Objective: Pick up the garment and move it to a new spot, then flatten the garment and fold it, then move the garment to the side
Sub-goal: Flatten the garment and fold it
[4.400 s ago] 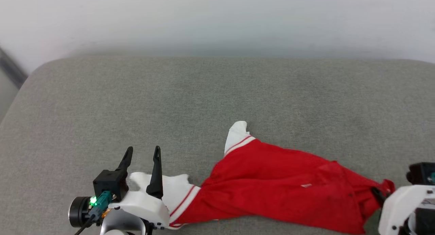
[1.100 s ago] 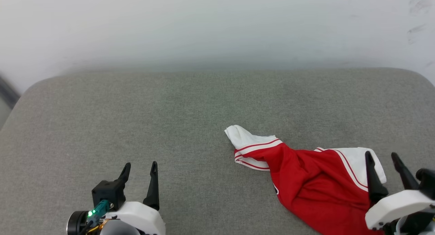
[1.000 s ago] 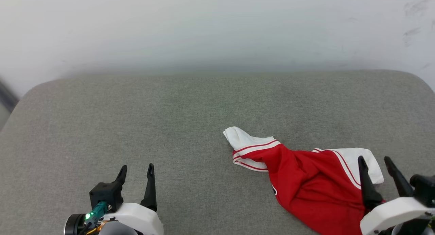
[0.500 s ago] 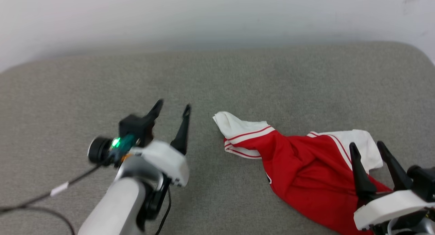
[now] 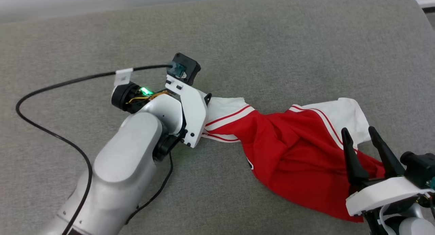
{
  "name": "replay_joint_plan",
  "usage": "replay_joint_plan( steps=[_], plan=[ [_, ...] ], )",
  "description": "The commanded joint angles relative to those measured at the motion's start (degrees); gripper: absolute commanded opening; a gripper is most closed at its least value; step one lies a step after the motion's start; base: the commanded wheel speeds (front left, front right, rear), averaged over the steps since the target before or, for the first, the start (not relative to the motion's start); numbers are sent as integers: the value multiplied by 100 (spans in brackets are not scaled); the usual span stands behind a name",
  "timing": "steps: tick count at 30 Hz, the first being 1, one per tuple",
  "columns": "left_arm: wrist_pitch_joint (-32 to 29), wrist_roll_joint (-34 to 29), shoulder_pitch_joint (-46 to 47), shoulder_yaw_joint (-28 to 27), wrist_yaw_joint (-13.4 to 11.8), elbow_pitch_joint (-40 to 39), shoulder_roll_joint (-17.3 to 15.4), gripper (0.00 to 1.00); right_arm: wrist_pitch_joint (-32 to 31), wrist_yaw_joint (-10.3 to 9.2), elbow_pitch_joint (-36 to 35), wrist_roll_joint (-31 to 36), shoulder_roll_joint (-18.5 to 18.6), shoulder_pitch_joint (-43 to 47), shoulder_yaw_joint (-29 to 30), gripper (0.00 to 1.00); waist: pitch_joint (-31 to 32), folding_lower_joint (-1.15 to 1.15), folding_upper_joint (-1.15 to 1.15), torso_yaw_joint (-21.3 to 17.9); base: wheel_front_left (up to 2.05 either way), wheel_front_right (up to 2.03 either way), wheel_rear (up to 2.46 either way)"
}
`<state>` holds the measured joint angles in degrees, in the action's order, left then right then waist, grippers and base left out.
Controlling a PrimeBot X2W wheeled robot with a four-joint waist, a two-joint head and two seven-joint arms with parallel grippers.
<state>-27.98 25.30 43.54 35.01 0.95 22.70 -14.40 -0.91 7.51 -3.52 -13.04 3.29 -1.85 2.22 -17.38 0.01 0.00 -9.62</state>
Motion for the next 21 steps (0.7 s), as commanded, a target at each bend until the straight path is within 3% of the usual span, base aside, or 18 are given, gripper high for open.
replay_joint_plan(
  steps=[1,9,10,12,21],
  plan=[
    [-119,11,115,30,54,118,-9,100,52,-4,9,-53,-25,-89,-20,100,-150,-1,0,-132,0,0,0],
    [-1148,175,327,408,392,1362,103,100,119,-4,224,-146,-36,-223,-100,100,-315,-1,0,-360,0,0,0],
    [-1212,243,271,425,429,1479,138,71,127,-4,240,-143,-37,-245,-102,100,-312,-1,0,-381,0,0,0],
    [-1230,340,153,459,480,1618,199,0,122,-4,271,-153,-38,-250,-86,100,-292,-1,0,-401,0,0,0],
    [269,65,352,338,372,1100,109,0,-58,-4,281,-128,-38,-48,89,100,99,-1,0,-69,0,0,0]
  ],
)
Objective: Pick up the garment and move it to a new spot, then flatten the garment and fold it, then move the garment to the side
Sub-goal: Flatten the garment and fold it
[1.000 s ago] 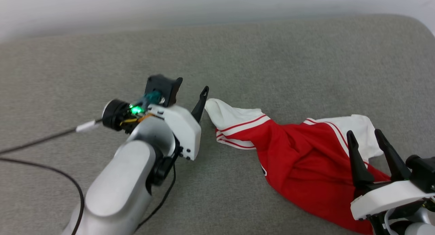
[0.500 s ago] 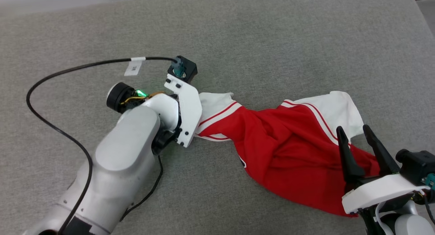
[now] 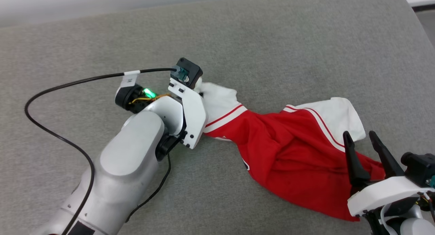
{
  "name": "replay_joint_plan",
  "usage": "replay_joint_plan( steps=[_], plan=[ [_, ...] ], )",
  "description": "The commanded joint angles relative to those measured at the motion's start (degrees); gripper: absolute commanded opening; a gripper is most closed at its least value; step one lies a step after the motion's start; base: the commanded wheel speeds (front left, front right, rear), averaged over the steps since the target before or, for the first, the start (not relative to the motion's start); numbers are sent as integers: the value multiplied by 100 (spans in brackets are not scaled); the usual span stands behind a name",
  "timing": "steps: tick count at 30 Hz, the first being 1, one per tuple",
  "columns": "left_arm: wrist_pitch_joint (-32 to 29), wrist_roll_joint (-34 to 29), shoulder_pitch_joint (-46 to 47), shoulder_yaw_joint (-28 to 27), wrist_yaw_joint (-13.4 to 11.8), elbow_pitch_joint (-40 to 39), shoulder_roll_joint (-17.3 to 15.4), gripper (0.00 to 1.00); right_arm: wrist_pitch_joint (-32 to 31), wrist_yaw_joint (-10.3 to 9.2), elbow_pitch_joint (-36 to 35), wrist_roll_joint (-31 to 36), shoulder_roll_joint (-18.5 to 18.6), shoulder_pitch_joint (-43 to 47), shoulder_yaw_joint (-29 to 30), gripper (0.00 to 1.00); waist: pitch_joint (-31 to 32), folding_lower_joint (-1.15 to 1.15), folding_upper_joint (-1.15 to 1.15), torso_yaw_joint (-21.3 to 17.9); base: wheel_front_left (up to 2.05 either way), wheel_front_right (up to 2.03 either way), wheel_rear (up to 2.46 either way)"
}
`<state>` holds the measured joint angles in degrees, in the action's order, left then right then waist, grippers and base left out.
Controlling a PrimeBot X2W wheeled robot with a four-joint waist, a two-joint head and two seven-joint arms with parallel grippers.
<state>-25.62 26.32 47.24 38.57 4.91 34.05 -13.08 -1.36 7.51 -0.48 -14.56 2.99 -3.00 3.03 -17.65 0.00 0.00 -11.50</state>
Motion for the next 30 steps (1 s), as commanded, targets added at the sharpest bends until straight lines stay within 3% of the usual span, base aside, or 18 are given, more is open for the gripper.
replay_joint_plan(
  steps=[1,8,15,19,24,25,26,27,30],
  plan=[
    [204,-64,-49,-34,-46,-149,-50,0,-44,-4,-40,40,-9,82,37,100,192,0,0,182,0,0,0],
    [986,-38,-819,-219,-321,-1205,-424,0,-317,-4,-174,120,-10,301,180,100,712,0,0,614,0,0,0],
    [1367,345,-2516,-629,-904,-2274,-978,0,-498,-4,-339,120,-13,515,258,100,1030,0,0,897,0,0,0],
    [1553,699,-3514,-853,-1206,-2337,-1080,0,-572,-4,-360,60,-14,594,245,100,1145,0,0,984,0,0,0],
    [1734,1072,-4256,-976,-1320,-1984,-946,0,-647,-4,-390,53,-14,697,257,100,1272,0,0,1042,0,0,0],
    [1712,1174,-4361,-991,-1313,-1900,-888,22,-669,-4,-400,55,-14,702,248,100,1291,0,0,1044,0,0,0],
    [1742,1202,-4404,-1003,-1327,-1841,-854,53,-665,-4,-416,69,-14,709,235,100,1324,0,0,1049,0,0,0],
    [1809,1216,-4436,-1020,-1358,-1797,-827,100,-676,-4,-432,88,-15,730,223,100,1356,0,0,1051,0,0,0],
    [2189,1172,-4458,-1138,-1485,-1828,-711,100,-707,-4,-477,120,-15,805,214,100,1465,0,0,1047,0,0,0]
  ],
)
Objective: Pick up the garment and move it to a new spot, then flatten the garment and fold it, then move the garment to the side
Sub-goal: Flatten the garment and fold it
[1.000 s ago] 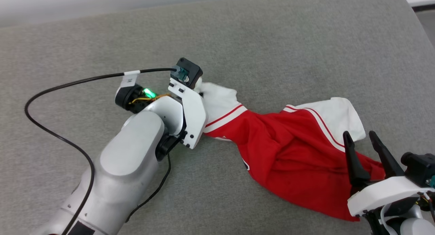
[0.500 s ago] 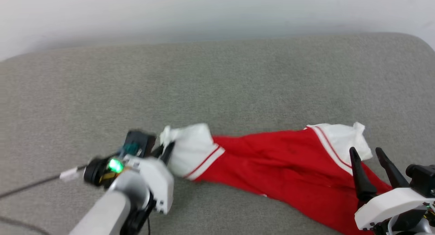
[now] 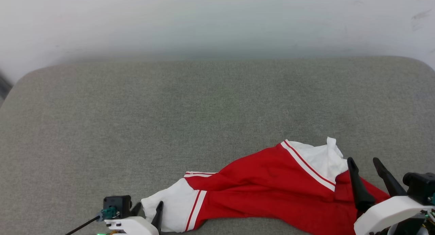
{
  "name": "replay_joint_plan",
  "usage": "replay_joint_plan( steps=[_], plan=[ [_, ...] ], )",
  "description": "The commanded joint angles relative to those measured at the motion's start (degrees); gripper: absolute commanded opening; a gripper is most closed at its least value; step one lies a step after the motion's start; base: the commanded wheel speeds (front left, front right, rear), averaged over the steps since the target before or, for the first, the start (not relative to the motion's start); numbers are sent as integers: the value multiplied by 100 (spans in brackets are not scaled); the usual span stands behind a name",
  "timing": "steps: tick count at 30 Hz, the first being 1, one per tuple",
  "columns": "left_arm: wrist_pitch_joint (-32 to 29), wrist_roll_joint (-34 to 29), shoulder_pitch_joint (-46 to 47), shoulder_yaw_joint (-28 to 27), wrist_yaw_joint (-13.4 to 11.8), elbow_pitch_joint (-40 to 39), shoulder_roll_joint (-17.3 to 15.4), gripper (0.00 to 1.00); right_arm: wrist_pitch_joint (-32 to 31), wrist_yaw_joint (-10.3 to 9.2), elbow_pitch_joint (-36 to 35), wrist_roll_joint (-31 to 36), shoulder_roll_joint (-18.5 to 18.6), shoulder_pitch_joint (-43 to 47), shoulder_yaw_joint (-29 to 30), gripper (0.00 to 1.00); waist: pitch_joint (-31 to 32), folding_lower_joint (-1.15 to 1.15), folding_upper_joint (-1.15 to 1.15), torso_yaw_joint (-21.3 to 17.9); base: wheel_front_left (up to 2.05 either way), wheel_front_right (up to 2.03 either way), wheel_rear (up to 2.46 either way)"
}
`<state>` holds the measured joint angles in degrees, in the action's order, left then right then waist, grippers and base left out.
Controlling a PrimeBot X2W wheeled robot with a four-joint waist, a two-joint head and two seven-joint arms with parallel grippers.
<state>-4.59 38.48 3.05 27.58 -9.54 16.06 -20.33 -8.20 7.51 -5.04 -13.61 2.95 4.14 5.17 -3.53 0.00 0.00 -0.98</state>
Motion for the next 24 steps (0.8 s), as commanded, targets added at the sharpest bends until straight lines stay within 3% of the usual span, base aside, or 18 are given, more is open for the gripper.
replay_joint_plan(
  steps=[1,6,9,17,24],
  plan=[
    [208,-86,-36,-67,-96,-57,25,100,-31,-4,-37,31,-10,107,-1,100,89,0,0,-10,0,0,0],
    [568,-310,52,-159,-355,-312,-36,100,-86,-4,-89,24,-11,218,-16,100,284,0,0,-38,0,0,0],
    [281,-361,173,-140,-390,-439,-226,100,-119,-4,-127,3,-11,243,-6,100,322,0,0,-46,0,0,0],
    [-1537,-158,578,141,-118,-473,-881,100,-124,-4,-161,-41,-11,196,-38,100,60,0,0,-147,0,0,0],
    [-2754,125,861,453,162,-115,-978,100,-40,-4,-6,-131,-10,-5,-98,100,-302,0,0,-300,0,0,0]
  ],
)
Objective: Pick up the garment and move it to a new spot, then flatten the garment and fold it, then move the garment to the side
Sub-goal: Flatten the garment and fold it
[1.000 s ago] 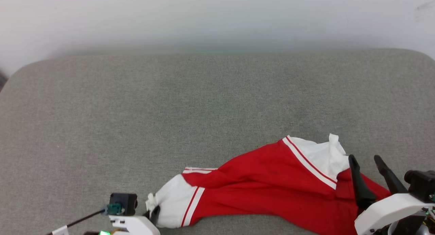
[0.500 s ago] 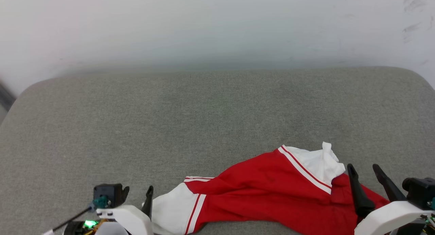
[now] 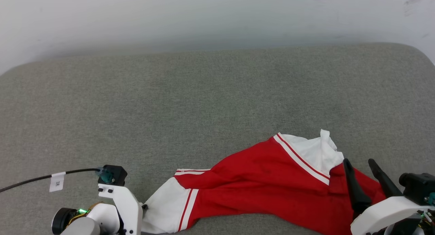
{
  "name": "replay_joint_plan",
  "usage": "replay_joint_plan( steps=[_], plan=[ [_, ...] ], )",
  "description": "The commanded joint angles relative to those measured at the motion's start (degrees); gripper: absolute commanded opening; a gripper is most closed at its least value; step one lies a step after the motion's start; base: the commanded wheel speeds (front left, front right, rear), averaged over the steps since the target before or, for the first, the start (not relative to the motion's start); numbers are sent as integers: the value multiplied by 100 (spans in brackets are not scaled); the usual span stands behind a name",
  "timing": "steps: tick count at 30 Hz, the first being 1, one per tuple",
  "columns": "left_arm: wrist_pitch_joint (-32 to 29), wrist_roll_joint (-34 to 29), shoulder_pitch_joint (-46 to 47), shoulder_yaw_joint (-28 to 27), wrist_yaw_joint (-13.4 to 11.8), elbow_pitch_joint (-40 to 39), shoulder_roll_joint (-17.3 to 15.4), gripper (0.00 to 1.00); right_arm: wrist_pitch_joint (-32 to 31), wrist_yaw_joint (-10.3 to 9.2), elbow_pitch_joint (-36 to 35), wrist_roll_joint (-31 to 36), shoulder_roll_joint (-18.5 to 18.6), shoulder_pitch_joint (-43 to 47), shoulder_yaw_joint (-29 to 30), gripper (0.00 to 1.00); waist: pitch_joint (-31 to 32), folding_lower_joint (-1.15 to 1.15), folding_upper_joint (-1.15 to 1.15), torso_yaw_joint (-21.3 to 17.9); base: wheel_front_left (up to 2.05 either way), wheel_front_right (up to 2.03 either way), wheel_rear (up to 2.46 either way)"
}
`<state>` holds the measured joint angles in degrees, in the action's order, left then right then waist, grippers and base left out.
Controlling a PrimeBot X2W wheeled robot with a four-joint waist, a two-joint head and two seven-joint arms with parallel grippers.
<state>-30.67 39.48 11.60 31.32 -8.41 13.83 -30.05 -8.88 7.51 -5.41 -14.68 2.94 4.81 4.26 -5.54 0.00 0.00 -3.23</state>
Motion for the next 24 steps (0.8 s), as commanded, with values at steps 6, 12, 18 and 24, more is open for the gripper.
replay_joint_plan(
  steps=[6,12,18,24],
  plan=[
    [-869,290,-127,447,262,315,215,31,87,-4,132,-31,-9,-166,20,100,-199,0,0,-170,0,0,0],
    [-498,137,-126,341,68,59,210,0,108,-4,223,29,-9,-242,122,100,-107,0,0,-129,0,0,0],
    [348,-175,-23,-13,-282,-303,99,0,-81,-4,358,-40,-8,-270,232,100,59,0,0,-31,0,0,0],
    [1111,-456,12,-326,-624,-920,17,0,-813,-4,913,-377,232,-656,446,100,87,0,0,71,0,0,0]
  ],
)
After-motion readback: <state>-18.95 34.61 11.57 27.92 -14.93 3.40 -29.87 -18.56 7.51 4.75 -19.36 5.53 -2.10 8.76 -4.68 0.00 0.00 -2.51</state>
